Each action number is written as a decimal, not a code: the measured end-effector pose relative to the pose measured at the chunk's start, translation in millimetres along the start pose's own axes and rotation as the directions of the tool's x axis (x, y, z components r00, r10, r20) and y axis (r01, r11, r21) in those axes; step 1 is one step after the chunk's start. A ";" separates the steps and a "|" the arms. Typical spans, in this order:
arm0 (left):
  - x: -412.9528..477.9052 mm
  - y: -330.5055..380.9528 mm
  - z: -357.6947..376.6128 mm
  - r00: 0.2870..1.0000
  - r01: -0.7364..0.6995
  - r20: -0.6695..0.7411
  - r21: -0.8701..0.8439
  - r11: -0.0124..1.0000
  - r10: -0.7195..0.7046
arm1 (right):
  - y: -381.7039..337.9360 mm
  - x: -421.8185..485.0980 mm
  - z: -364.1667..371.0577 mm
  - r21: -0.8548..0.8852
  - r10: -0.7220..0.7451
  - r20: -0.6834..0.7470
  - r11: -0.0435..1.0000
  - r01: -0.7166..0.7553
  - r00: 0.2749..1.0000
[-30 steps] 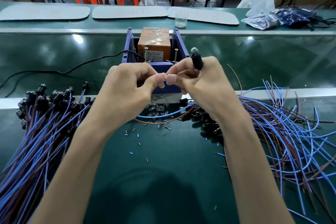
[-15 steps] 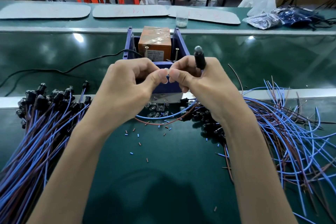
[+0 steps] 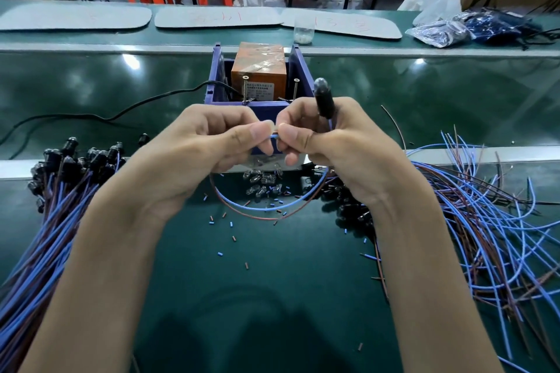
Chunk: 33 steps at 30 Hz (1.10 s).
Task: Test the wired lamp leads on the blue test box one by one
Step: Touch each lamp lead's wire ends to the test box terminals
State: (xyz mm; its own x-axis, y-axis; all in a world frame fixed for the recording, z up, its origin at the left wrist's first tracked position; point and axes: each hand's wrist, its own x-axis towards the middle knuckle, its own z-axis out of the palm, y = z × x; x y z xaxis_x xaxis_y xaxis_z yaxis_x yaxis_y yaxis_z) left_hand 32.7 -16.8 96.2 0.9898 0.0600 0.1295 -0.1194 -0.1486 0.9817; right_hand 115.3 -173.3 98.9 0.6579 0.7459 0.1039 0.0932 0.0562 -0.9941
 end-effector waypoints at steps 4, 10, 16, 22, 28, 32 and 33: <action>0.5 -0.6 0.7 0.999 0.049 -0.009 0.011 0.999 -0.049 | 1.6 1.8 0.6 -0.057 0.001 -0.047 0.998 -0.004 0.999; 1.7 -2.7 4.7 0.992 0.079 -0.126 0.531 0.844 -0.013 | 9.0 7.6 1.6 -0.420 -0.015 -0.127 0.907 -0.039 0.992; 3.8 -3.1 0.1 0.984 0.164 -0.145 0.466 0.869 -0.107 | 22.8 13.0 -0.5 -0.221 0.086 -0.065 0.970 -0.099 0.994; 0.8 -2.9 1.6 0.959 0.240 -0.281 0.712 0.660 -0.045 | 33.3 21.1 5.1 -0.275 0.123 -0.073 0.951 -0.138 0.990; -6.5 3.0 -8.2 0.965 0.154 -0.257 0.703 0.694 0.046 | 32.6 18.5 1.4 -0.329 0.101 -0.096 0.936 -0.127 0.990; -13.5 13.2 -21.6 0.964 -0.002 -0.222 0.539 0.842 0.145 | 27.1 12.6 -10.1 -0.186 0.086 -0.014 0.979 -0.087 0.996; -13.7 12.7 -20.9 0.964 -0.003 -0.226 0.523 0.853 0.142 | 27.1 11.6 -9.1 -0.184 0.116 0.014 0.977 -0.111 0.993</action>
State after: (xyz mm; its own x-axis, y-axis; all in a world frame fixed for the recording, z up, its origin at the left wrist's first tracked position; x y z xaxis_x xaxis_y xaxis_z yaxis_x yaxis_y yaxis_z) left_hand 16.0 1.1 109.8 0.9194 0.2595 0.2957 -0.0641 -0.6427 0.7634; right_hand 132.2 -169.1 73.5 0.6539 0.7565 -0.0123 0.1555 -0.1502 -0.9764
